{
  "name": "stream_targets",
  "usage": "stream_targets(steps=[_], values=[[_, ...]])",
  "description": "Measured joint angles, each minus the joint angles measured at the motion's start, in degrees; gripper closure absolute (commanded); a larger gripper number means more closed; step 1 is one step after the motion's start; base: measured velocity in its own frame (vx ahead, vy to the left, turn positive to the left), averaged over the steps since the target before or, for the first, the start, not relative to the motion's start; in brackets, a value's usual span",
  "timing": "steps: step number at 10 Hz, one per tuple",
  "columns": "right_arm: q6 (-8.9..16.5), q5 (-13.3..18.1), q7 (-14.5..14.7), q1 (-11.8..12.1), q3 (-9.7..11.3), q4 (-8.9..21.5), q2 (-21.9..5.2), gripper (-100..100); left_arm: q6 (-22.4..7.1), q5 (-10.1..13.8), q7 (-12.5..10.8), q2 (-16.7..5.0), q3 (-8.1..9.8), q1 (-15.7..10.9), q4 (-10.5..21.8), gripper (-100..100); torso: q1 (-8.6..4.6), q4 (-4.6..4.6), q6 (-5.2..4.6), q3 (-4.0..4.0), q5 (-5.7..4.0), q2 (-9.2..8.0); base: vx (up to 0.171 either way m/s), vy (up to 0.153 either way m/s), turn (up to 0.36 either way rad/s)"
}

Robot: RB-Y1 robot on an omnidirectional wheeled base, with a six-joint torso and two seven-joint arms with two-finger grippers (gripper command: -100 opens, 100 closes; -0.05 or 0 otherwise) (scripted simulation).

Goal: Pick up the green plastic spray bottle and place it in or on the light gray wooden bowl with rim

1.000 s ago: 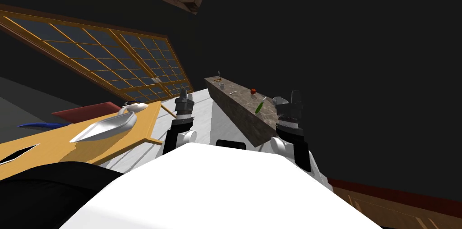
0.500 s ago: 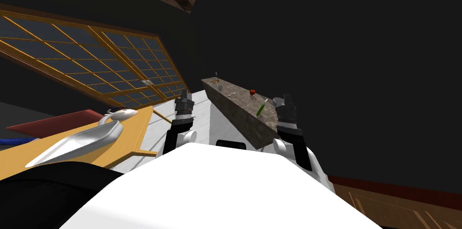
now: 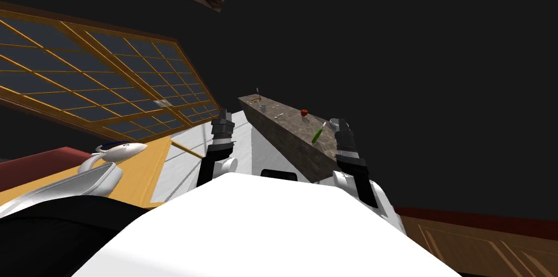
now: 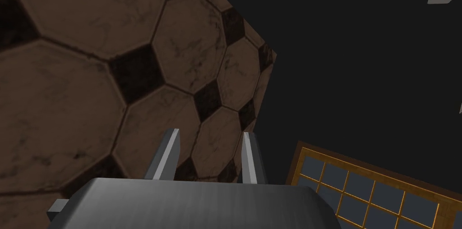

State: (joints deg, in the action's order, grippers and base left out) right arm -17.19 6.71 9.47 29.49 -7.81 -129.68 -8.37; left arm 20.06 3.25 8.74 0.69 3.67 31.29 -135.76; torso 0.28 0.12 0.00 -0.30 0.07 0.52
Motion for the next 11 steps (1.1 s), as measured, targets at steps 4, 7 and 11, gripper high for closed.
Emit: stream_targets(steps=[4, 7, 11], values=[[1.26, 4.01, 4.78, 0.79, -2.10, 3.38, 0.15, -100, 0.00, 0.00, 0.00, 0.00, 0.00, 0.00, 0.00, 0, 0.08, 0.01, 0.00, -0.01, 0.01, 0.02, 0.125, 0.110, -0.140], [2.01, 7.04, 8.48, 2.37, -3.80, 5.38, 0.21, -100, 0.00, 0.00, 0.00, 0.00, 0.00, 0.00, 0.00, 0, 0.00, 0.01, 0.01, -0.02, 0.01, 0.03, 0.119, 0.102, -0.147], [3.64, 11.20, 13.48, 3.17, -6.36, 9.52, -0.06, -100, 0.00, 0.00, 0.00, 0.00, 0.00, 0.00, 0.00, 0, 0.06, 0.02, 0.03, -0.04, 0.02, 0.06, 0.131, 0.127, -0.137]])
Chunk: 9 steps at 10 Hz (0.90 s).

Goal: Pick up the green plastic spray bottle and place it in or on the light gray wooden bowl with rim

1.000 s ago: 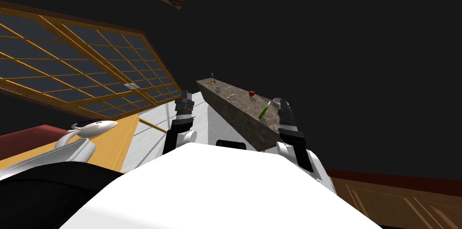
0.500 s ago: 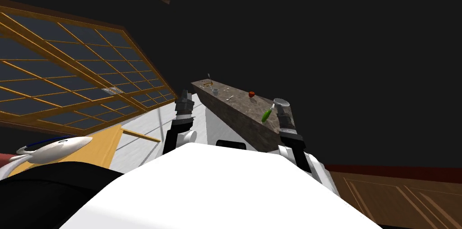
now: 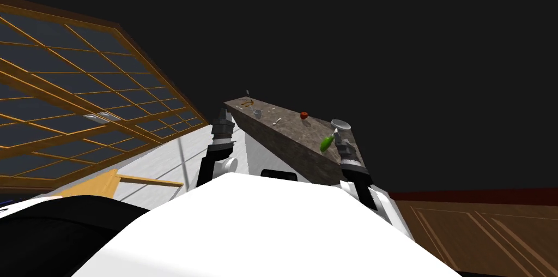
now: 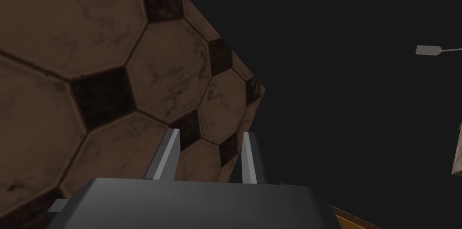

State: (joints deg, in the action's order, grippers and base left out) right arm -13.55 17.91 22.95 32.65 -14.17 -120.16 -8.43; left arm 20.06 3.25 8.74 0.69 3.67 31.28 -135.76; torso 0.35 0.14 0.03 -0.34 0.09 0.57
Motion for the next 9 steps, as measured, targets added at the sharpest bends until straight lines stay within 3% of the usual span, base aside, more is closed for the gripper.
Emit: stream_targets(steps=[5, 9], values=[[2.07, 5.17, 6.19, 0.62, -2.90, 5.44, -0.65, -100, 0.00, 0.00, 0.00, 0.00, 0.00, 0.00, 0.00, 0, -0.11, -0.01, 0.00, 0.04, -0.02, -0.07, 0.110, 0.119, -0.141], [3.88, 8.78, 10.43, 2.26, -4.44, 7.42, -1.11, -100, 0.00, 0.00, 0.00, 0.00, 0.00, -0.01, 0.00, 0, -0.10, -0.04, 0.01, 0.10, -0.02, -0.17, 0.081, 0.121, -0.122]])
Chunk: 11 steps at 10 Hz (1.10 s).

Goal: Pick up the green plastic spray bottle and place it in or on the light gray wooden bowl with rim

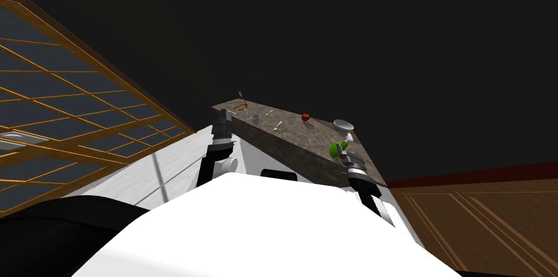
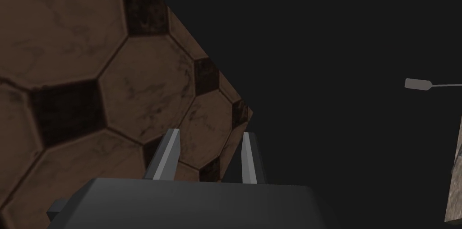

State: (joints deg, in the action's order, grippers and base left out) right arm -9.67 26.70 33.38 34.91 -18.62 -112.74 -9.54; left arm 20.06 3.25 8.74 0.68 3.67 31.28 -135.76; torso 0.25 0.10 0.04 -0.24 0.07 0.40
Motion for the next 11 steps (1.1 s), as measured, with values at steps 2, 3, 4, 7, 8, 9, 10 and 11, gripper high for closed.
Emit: stream_targets(steps=[2, 3, 4, 7, 8, 9, 10, 11], values=[[0.43, 1.59, 1.98, 0.78, -1.32, 1.64, -1.22, -100, 0.00, 0.00, 0.00, 0.00, 0.00, 0.00, 0.00, 0, 0.03, 0.02, 0.01, -0.05, 0.01, 0.08, 0.090, 0.119, -0.092], [0.49, 2.46, 2.99, 1.14, -1.71, 2.26, -1.31, -100, 0.00, 0.00, 0.00, 0.00, 0.00, 0.00, 0.00, 0, -0.01, 0.02, 0.01, -0.04, 0.00, 0.07, 0.037, 0.050, -0.023], [0.48, 2.57, 3.25, 1.18, -1.75, 2.34, -1.30, 0, 0.00, 0.00, 0.00, -0.01, 0.00, -0.01, 0.00, 0, -0.22, -0.01, 0.03, 0.03, -0.03, -0.06, 0.007, 0.010, 0.002], [1.53, 1.90, 2.82, -0.60, -3.71, 4.04, -2.31, -100, 0.00, 0.00, 0.00, -0.01, 0.00, -0.03, 0.00, 0, -0.40, -0.10, 0.06, 0.24, -0.08, -0.43, -0.054, 0.023, 0.238], [2.40, 1.70, 2.74, -1.42, -4.55, 4.51, -2.53, -100, 0.00, 0.00, 0.00, -0.01, 0.00, -0.02, 0.01, 0, -0.39, -0.11, 0.04, 0.28, -0.08, -0.49, -0.077, 0.032, 0.188], [3.10, 1.21, 2.40, -2.14, -5.70, 5.31, -3.33, -100, 0.00, 0.00, 0.00, -0.01, 0.00, -0.02, 0.01, 0, -0.38, -0.12, 0.03, 0.31, -0.08, -0.53, -0.034, 0.012, 0.031], [3.23, 1.14, 2.30, -2.22, -5.84, 5.41, -3.43, 100, 0.00, 0.00, 0.00, -0.01, 0.01, -0.01, 0.01, 0, -0.42, -0.10, 0.00, 0.26, -0.09, -0.44, -0.006, 0.002, -0.007], [3.22, 1.15, 2.31, -2.20, -5.83, 5.40, -3.42, 100, 0.00, 0.00, 0.00, -0.01, 0.01, -0.01, 0.00, 0, -0.46, -0.08, 0.01, 0.20, -0.10, -0.34, 0.000, 0.000, 0.000]])
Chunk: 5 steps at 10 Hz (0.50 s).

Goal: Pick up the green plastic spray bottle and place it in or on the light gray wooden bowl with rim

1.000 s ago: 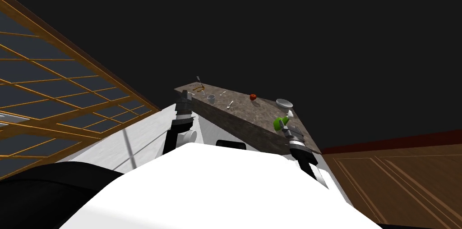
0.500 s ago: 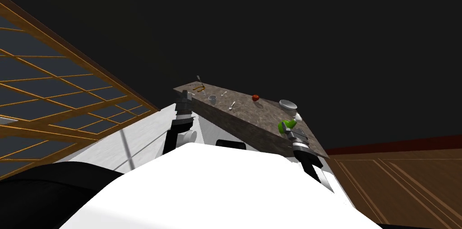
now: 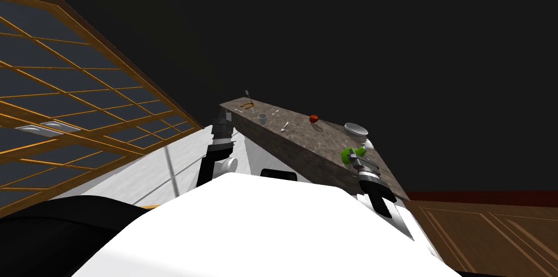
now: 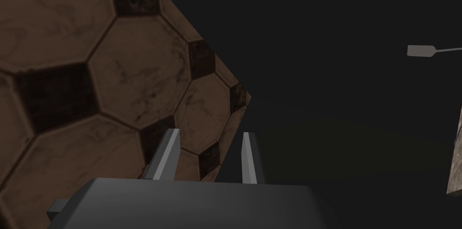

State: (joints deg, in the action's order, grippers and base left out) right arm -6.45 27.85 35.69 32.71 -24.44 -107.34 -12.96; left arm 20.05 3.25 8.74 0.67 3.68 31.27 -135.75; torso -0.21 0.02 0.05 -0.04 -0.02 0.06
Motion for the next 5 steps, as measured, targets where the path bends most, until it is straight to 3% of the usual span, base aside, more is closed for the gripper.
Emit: stream_targets(steps=[3, 4, 5], values=[[0.01, 0.00, 0.00, 0.00, -0.01, 0.00, 0.00, 100, 0.00, 0.00, 0.00, 0.00, 0.00, 0.00, 0.00, 0, -0.01, 0.02, 0.00, -0.05, -0.01, 0.07, 0.000, 0.000, 0.000], [0.01, 0.00, 0.01, 0.00, 0.00, 0.00, 0.00, 0, 0.00, 0.00, 0.00, 0.00, 0.00, 0.00, 0.00, 0, -0.01, 0.02, 0.00, -0.05, 0.00, 0.08, 0.000, 0.000, 0.000], [0.01, 0.00, 0.01, 0.00, 0.00, 0.00, 0.00, 100, 0.00, 0.00, 0.00, 0.00, 0.00, 0.00, 0.00, 0, -0.01, 0.02, 0.00, -0.05, 0.00, 0.08, 0.041, -0.015, -0.200]])
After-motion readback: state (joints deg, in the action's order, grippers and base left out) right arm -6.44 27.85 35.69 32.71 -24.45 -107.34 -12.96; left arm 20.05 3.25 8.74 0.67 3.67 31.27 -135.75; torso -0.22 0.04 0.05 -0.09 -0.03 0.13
